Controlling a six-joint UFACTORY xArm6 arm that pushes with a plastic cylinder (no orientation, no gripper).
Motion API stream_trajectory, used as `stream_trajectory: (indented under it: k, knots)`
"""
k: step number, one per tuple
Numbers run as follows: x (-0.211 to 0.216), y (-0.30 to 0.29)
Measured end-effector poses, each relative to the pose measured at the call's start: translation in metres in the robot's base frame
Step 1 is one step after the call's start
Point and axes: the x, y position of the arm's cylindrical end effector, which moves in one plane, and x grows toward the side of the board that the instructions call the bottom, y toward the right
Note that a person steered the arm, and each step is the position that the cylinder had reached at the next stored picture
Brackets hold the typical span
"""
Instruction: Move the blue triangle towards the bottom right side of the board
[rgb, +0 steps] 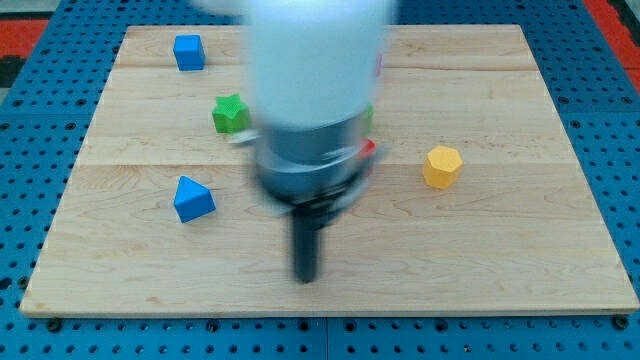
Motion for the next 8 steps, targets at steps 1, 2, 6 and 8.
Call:
stream_trajectory:
  k: [1,2,6,8]
  knots:
    - [-0.009,-0.155]
    - [-0.08,-0.189]
    - [-0.084,0.039]
    - [-0.084,0.083]
